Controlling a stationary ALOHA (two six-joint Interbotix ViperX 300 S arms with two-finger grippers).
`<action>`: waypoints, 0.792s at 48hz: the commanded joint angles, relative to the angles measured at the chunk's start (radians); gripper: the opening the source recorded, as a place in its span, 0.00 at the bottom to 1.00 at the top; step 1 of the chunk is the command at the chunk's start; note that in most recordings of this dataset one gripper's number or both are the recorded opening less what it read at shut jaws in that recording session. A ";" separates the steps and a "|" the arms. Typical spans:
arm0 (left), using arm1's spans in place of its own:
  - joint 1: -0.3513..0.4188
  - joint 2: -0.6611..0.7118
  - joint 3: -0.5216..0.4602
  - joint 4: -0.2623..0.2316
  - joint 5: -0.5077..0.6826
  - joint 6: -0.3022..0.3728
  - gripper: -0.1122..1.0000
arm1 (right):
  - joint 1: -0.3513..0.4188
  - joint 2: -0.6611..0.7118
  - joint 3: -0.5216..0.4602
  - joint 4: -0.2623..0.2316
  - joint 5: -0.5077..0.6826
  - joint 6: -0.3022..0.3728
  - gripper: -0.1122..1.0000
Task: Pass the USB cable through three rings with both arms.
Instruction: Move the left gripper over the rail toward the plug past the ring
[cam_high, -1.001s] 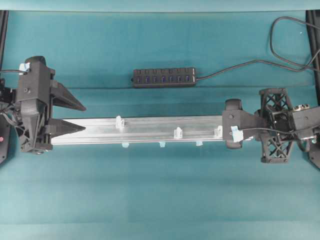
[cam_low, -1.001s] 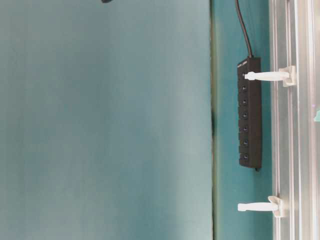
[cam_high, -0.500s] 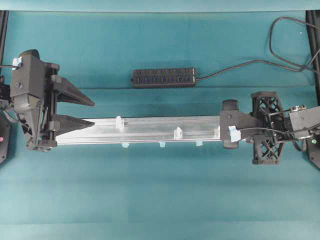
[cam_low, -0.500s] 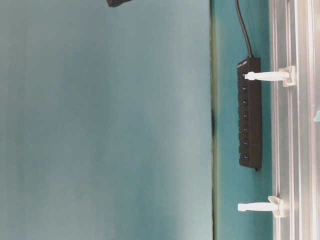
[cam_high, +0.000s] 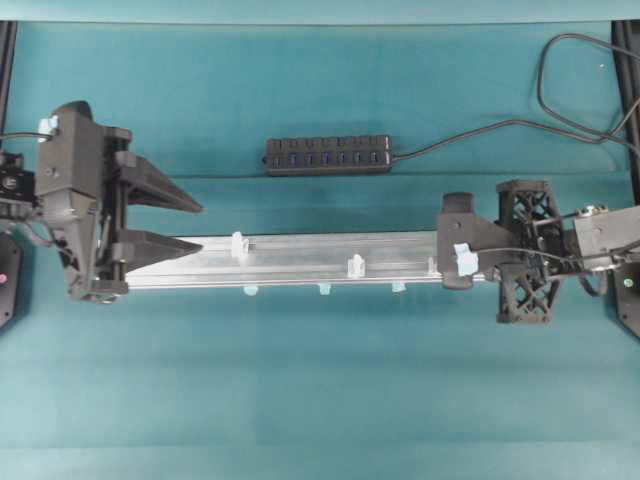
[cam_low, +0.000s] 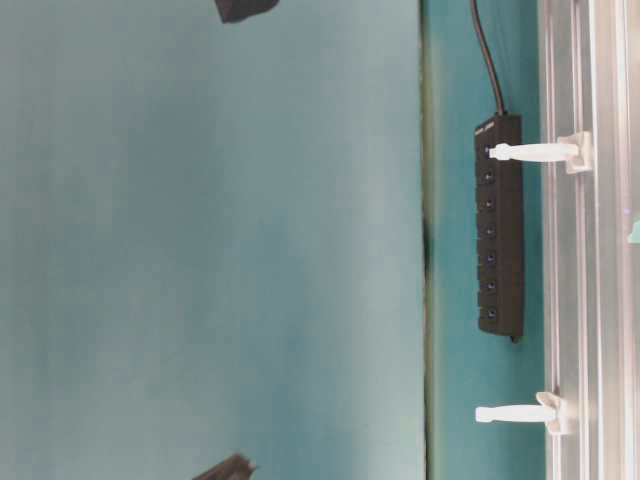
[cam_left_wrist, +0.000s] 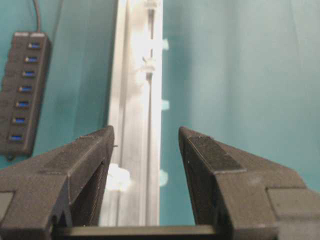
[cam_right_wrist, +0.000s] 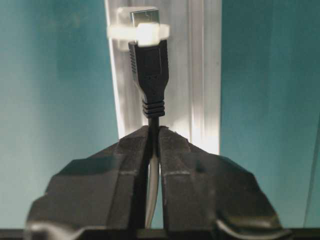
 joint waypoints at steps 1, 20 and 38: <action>0.002 0.025 -0.040 0.003 -0.046 0.003 0.61 | -0.005 0.008 -0.012 -0.002 -0.031 0.006 0.02; 0.009 0.296 -0.140 0.003 -0.281 0.006 0.61 | -0.005 0.035 -0.012 -0.002 -0.137 0.011 0.02; 0.017 0.497 -0.258 0.002 -0.344 0.086 0.61 | -0.017 0.002 0.028 -0.002 -0.229 0.031 0.02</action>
